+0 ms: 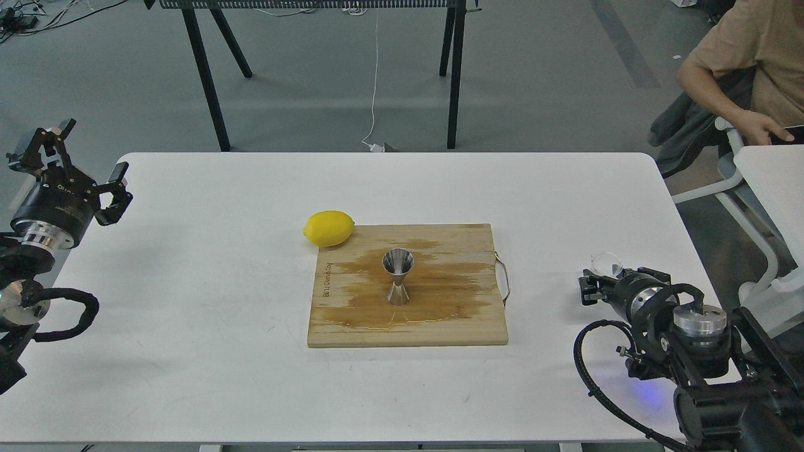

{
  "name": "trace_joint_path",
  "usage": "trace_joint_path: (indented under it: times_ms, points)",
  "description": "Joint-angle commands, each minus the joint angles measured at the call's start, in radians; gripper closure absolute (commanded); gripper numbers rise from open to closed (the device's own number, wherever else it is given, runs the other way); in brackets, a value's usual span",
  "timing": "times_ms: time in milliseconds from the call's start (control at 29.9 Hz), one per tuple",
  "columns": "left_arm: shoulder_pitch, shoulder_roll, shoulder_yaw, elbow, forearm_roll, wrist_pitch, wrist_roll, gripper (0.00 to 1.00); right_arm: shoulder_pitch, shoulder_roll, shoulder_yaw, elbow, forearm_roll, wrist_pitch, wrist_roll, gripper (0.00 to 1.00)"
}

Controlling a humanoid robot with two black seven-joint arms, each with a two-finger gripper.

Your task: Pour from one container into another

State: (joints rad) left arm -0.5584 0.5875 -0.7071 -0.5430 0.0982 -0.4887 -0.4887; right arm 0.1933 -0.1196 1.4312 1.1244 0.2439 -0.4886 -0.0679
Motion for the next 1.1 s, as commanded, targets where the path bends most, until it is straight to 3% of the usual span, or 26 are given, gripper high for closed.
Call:
trace_joint_path:
  times_ms: [0,334,535,1070]
  points:
    - [0.000,0.000,0.000,-0.002,0.000,0.000,0.000,0.01,0.000,-0.002,0.000,0.002,0.000,0.000,0.000,0.41]
    - [0.003,0.000,0.000,0.000,0.000,0.000,0.000,0.01,0.000,0.000,-0.005,0.011,0.001,0.000,0.000,0.32]
    - [0.008,0.000,0.000,0.000,0.000,0.000,0.000,0.01,0.000,-0.002,-0.003,0.011,0.002,0.000,0.000,0.06]
    - [0.008,0.000,0.000,0.000,0.000,0.000,0.000,0.01,0.003,-0.002,-0.008,0.037,0.000,0.000,0.002,0.04]
